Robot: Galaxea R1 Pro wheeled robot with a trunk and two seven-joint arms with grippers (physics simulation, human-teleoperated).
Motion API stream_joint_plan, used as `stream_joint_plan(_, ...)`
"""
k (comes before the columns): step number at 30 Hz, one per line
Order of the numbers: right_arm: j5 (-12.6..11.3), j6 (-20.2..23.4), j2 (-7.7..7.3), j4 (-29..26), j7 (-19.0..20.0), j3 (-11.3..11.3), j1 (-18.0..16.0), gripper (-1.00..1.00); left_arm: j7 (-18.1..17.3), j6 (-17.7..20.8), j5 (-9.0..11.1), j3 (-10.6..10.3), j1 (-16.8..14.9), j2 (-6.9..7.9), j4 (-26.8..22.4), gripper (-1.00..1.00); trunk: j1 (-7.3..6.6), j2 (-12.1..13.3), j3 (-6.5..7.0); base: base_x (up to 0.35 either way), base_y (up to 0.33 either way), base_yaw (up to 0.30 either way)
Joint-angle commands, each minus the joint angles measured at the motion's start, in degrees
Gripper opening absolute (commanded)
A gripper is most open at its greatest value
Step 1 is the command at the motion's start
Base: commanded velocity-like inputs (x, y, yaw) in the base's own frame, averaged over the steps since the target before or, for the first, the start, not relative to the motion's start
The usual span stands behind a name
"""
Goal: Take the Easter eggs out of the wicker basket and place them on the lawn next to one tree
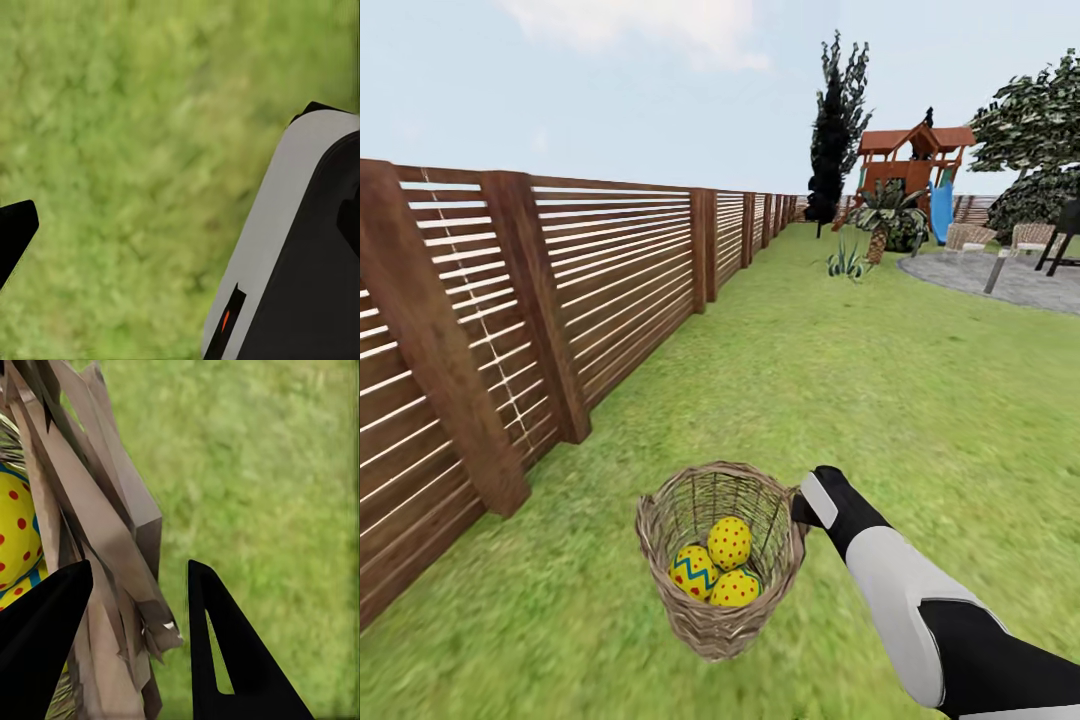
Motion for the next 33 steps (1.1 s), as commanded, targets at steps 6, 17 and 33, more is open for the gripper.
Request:
stream_joint_plan(6,-1.0,-0.2,0.08,-0.1,-0.5,-0.3,0.0,-1.0,0.0,-0.1,0.5,-0.2,0.0,0.0,-0.1,1.0,0.0,0.0,-0.04,0.0,0.0,-0.278)
stream_joint_plan(17,-1.0,-0.2,0.06,-0.1,-0.5,-0.3,0.0,-1.0,0.0,-0.1,0.5,-0.3,0.0,0.0,-0.2,1.0,0.0,0.0,-0.04,0.0,0.0,-0.279)
stream_joint_plan(33,-1.0,-0.2,0.06,-0.1,-0.5,-0.3,0.0,-1.0,0.0,-0.1,0.7,-0.2,0.0,-0.77,-0.3,1.0,0.0,0.0,-0.04,0.0,0.0,-0.279)
